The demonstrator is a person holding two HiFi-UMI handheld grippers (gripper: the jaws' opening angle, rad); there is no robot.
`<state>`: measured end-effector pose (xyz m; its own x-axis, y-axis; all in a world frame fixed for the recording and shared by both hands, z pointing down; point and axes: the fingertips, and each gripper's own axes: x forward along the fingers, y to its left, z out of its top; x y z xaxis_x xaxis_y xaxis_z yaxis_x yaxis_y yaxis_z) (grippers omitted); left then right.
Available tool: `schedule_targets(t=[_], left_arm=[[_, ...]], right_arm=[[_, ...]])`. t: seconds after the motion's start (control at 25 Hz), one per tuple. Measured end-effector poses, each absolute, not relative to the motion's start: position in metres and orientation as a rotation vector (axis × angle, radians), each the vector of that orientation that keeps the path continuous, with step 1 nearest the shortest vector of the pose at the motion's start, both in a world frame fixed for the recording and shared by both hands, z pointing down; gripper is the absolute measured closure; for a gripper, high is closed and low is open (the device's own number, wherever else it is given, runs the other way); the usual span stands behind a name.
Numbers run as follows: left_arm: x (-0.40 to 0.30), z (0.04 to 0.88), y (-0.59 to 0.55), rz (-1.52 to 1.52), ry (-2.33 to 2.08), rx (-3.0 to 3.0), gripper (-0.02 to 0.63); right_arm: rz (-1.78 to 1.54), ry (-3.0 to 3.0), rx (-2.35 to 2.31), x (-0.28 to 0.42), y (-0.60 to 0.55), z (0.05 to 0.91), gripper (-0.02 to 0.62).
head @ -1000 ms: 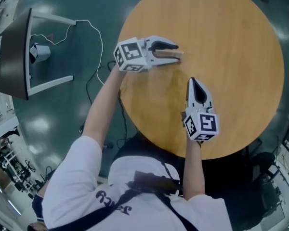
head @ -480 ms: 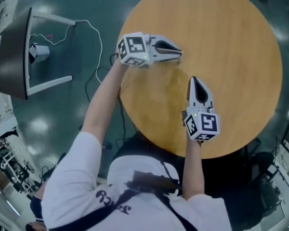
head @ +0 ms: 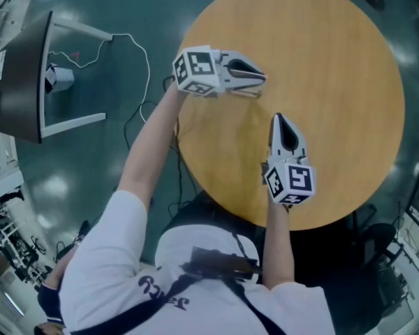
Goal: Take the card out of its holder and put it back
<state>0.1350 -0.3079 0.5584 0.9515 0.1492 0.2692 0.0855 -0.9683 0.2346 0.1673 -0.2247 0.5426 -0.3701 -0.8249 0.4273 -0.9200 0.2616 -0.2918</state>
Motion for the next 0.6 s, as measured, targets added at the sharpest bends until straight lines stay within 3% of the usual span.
schedule_targets(t=[0.6], left_arm=[[0.117, 0.489, -0.315, 0.340, -0.027, 3.024, 0.580]], right_arm=[[0.685, -2.352, 1.736, 0.166, -0.209, 0.511, 0.580]])
